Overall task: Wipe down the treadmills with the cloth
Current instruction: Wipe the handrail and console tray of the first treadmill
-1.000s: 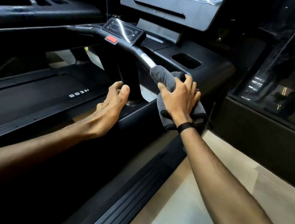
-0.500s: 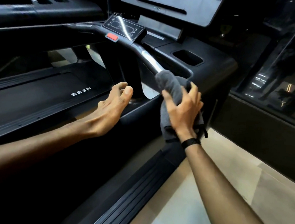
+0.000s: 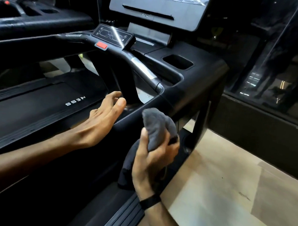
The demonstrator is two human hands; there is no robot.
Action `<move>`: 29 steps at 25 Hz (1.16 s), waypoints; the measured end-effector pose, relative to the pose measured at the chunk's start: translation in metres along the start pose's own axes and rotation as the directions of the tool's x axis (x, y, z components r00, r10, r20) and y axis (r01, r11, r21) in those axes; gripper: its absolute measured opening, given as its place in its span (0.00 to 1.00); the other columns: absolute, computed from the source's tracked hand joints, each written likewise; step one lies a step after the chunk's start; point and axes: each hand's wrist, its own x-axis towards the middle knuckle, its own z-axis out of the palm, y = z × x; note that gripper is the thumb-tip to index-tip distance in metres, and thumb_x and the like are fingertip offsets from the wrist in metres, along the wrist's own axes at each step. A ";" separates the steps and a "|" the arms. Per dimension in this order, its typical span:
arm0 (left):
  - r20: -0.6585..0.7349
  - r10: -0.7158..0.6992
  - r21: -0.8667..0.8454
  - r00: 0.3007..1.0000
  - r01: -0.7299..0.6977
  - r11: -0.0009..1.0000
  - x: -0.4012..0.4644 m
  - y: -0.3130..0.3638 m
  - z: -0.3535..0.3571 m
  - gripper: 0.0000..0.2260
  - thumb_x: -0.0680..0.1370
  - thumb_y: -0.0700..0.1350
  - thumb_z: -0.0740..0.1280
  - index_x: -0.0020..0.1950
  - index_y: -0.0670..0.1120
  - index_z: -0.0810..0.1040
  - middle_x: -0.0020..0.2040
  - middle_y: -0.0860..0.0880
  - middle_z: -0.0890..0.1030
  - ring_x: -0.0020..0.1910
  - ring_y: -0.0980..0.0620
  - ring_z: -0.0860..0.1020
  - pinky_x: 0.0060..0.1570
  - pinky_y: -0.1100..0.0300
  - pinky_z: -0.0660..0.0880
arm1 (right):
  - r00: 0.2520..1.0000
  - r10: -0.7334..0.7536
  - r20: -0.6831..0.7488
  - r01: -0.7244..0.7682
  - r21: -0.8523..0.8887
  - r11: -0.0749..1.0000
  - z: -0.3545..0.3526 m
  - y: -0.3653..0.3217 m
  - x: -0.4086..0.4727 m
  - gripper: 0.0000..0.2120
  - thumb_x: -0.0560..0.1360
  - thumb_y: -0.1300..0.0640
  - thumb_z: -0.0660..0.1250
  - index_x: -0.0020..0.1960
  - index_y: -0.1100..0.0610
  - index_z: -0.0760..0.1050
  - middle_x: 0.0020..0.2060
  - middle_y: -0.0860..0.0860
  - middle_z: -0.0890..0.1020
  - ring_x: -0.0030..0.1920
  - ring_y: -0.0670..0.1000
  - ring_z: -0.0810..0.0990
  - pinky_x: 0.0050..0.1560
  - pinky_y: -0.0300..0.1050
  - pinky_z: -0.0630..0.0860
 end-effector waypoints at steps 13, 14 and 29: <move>-0.049 -0.058 -0.017 0.997 0.057 0.998 -0.007 0.013 0.001 0.40 0.68 0.76 0.42 0.77 0.62 0.51 0.76 0.56 0.61 0.75 0.48 0.56 0.69 0.50 0.56 | 0.806 0.590 -0.050 -0.566 0.225 0.793 0.011 0.058 0.054 0.28 0.78 0.43 0.69 0.67 0.63 0.74 0.61 0.63 0.79 0.60 0.61 0.79 0.52 0.41 0.69; -0.044 -0.056 -0.012 0.997 0.056 0.998 -0.006 0.013 0.001 0.40 0.68 0.75 0.42 0.78 0.62 0.51 0.76 0.56 0.61 0.76 0.48 0.56 0.71 0.50 0.55 | 0.828 0.557 -0.065 -0.534 0.215 0.818 0.007 0.043 0.027 0.27 0.78 0.43 0.70 0.67 0.62 0.75 0.60 0.62 0.79 0.59 0.59 0.78 0.52 0.41 0.69; -0.024 0.011 0.063 1.000 -0.010 0.998 -0.014 0.028 0.000 0.36 0.74 0.70 0.42 0.80 0.55 0.52 0.75 0.55 0.62 0.61 0.65 0.55 0.65 0.60 0.50 | 0.886 0.458 -0.072 -0.447 0.136 0.884 0.005 0.046 0.067 0.33 0.75 0.36 0.67 0.67 0.62 0.76 0.60 0.64 0.79 0.60 0.62 0.79 0.59 0.48 0.73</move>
